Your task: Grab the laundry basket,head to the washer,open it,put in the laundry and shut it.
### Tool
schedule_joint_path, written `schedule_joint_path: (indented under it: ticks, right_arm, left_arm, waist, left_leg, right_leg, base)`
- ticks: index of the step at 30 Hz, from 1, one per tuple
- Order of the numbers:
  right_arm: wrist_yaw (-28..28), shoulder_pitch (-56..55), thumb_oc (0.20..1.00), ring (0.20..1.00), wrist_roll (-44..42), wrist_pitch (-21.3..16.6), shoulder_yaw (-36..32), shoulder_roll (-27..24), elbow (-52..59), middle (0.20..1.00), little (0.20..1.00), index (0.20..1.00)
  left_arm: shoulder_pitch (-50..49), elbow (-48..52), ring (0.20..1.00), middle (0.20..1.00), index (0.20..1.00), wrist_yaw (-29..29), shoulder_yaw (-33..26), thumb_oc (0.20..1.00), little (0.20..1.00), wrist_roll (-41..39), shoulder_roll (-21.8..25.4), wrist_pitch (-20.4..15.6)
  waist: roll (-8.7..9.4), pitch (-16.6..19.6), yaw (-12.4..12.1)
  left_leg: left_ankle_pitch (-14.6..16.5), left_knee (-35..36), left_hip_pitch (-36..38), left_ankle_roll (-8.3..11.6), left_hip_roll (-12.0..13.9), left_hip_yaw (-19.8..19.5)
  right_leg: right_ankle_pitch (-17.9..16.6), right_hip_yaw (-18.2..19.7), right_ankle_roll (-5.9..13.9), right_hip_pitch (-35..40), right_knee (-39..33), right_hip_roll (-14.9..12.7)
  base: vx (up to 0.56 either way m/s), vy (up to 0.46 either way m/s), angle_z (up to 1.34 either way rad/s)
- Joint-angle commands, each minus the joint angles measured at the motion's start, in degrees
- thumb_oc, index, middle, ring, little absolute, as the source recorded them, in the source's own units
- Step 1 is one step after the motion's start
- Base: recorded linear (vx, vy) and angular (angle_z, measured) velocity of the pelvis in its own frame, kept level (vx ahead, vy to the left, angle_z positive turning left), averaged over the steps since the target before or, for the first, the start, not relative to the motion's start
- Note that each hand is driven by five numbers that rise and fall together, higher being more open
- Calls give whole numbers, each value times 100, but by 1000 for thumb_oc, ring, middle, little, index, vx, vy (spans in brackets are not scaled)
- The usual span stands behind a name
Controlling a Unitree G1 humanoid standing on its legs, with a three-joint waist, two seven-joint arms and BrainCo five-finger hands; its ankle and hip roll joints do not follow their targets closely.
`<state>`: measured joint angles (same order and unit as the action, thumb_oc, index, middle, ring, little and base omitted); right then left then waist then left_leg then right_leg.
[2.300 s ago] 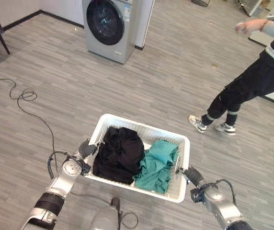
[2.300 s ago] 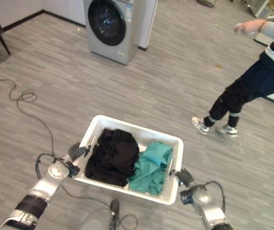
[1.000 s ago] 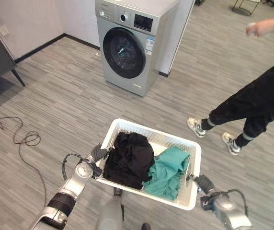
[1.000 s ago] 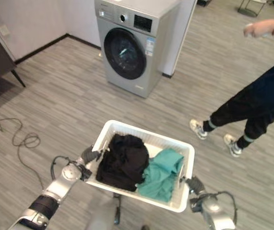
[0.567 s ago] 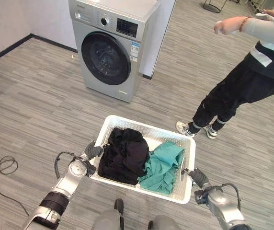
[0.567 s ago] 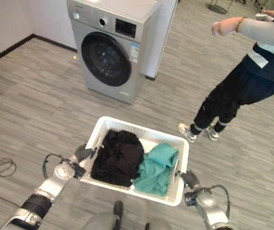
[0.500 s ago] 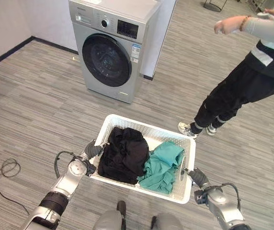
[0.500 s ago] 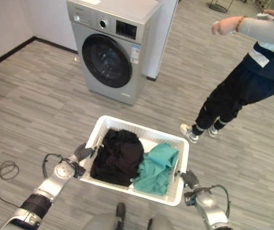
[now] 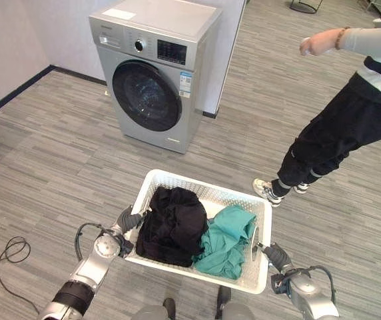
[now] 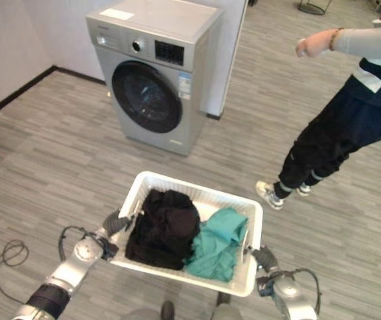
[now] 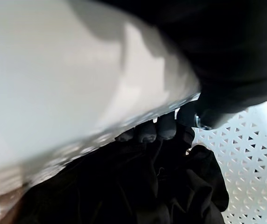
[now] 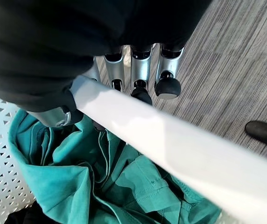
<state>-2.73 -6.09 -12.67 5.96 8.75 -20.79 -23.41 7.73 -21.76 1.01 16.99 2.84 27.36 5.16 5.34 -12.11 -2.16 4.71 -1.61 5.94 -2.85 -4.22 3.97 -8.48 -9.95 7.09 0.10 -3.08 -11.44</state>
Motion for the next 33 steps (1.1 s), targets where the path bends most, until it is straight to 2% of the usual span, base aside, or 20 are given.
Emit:
schedule_joint_path:
  ticks: [1, 10, 11, 19, 23, 24, 25, 26, 27, 28, 29, 30, 32, 33]
  right_arm:
    - [-95, -5, 200, 200, -645, -680, -967, -357, 419, 200, 200, 200]
    - [-74, -196, 200, 200, -533, -696, -1148, -459, 339, 200, 200, 200]
    - [488, 1007, 200, 200, -668, -646, -95, -76, -1500, 200, 200, 200]
    - [611, 1118, 200, 200, -720, -637, -244, -77, -1399, 200, 200, 200]
    - [713, 1087, 200, 200, -750, -729, -581, -219, -868, 200, 200, 200]
    - [714, 1080, 200, 200, -748, -724, -581, -218, -859, 200, 200, 200]
    - [764, 1028, 200, 200, -709, -761, -773, -270, -597, 200, 200, 200]
    - [781, 972, 200, 200, -697, -780, -883, -284, -439, 200, 200, 200]
    - [782, 962, 200, 200, -695, -774, -886, -283, -429, 200, 200, 200]
    - [787, 905, 200, 200, -717, -791, -998, -283, -302, 200, 200, 200]
    - [774, 846, 200, 200, -696, -803, -1124, -293, -79, 200, 200, 200]
    - [774, 843, 200, 200, -695, -801, -1122, -294, -74, 200, 200, 200]
    - [784, 888, 200, 200, -602, -825, -1124, -301, 96, 200, 200, 200]
    - [791, 904, 200, 200, -582, -828, -1142, -312, 184, 200, 200, 200]
  left_arm:
    - [225, -126, 200, 200, 200, 99, -302, 200, 200, -91, 23, -336]
    - [154, -267, 200, 200, 200, 76, -185, 200, 200, -105, -98, -374]
    - [629, -366, 200, 200, 200, 485, 105, 200, 200, -322, -497, -458]
    - [433, -379, 200, 200, 200, 513, -78, 200, 200, -379, -481, -446]
    - [204, -207, 200, 200, 200, 557, -479, 200, 200, -377, -341, -493]
    - [197, -199, 200, 200, 200, 554, -481, 200, 200, -376, -340, -488]
    - [60, -128, 200, 200, 200, 555, -662, 200, 200, -381, -312, -484]
    - [3, -82, 200, 200, 200, 542, -719, 200, 200, -371, -291, -477]
    - [-4, -74, 200, 200, 200, 541, -719, 200, 200, -370, -291, -473]
    - [-60, -40, 200, 200, 200, 538, -764, 200, 200, -353, -260, -453]
    - [-196, 41, 200, 200, 200, 539, -879, 200, 200, -311, -204, -416]
    - [-202, 49, 200, 200, 200, 537, -883, 200, 200, -310, -205, -412]
    - [-325, 108, 200, 200, 200, 565, -1031, 200, 200, -296, -140, -373]
    - [-344, 135, 200, 200, 200, 582, -1054, 200, 200, -268, -125, -361]
  waist:
    - [-146, 341, 78]
    - [-217, 435, 216]
    - [-486, -465, 255]
    - [-466, -450, 194]
    - [-401, -488, 66]
    - [-405, -485, 67]
    - [-402, -406, 7]
    - [-427, -355, -7]
    - [-424, -353, -7]
    - [-466, -323, 9]
    - [-551, -336, 72]
    - [-542, -338, 68]
    - [-637, -443, 87]
    - [-676, -484, 131]
  left_leg:
    - [225, -430, -422, 114, 385, -97]
    - [207, -233, -216, 158, 508, -22]
    - [-365, -277, -1957, 419, 868, 1165]
    - [-270, -330, -1874, 397, 825, 1097]
    - [185, -1126, -2069, 320, 813, 981]
    - [202, -1153, -2081, 319, 819, 979]
    - [366, -1261, -2049, 200, 759, 897]
    - [406, -1221, -1970, 118, 683, 829]
    - [405, -1216, -1965, 115, 676, 830]
    - [441, -1155, -1851, 21, 576, 737]
    - [497, -1030, -1587, -120, 440, 629]
    - [496, -1023, -1580, -124, 430, 639]
    - [572, -922, -1283, -227, 388, 652]
    - [558, -819, -1122, -229, 365, 604]
  right_leg:
    - [475, -14, 297, -58, 506, -136]
    - [602, 114, 245, 74, 434, 20]
    - [799, -66, -5, -591, 85, 154]
    - [753, -80, 22, -536, 93, 127]
    - [778, -119, 88, -417, 168, -43]
    - [779, -120, 89, -417, 170, -40]
    - [840, -70, 123, -358, 411, -141]
    - [905, -18, 101, -373, 729, -172]
    - [921, -15, 104, -382, 753, -181]
    - [985, 93, 61, -425, 1142, -155]
    - [965, 256, 26, -704, 2021, -107]
    - [984, 272, 30, -721, 2056, -118]
    - [927, 207, -5, -1143, 2834, -64]
    - [999, 169, -62, -1376, 2943, 108]
  base:
    - [33, -43, -10]
    - [34, -35, -15]
    - [16, 5, -7]
    - [-19, 34, 8]
    - [-16, 108, 9]
    - [72, 168, 0]
    - [122, 197, 0]
    - [122, 197, 2]
    - [127, 171, 11]
    - [207, 272, 24]
    - [206, 272, 34]
    - [195, 268, 47]
    - [155, 179, 23]
    - [302, 147, 0]
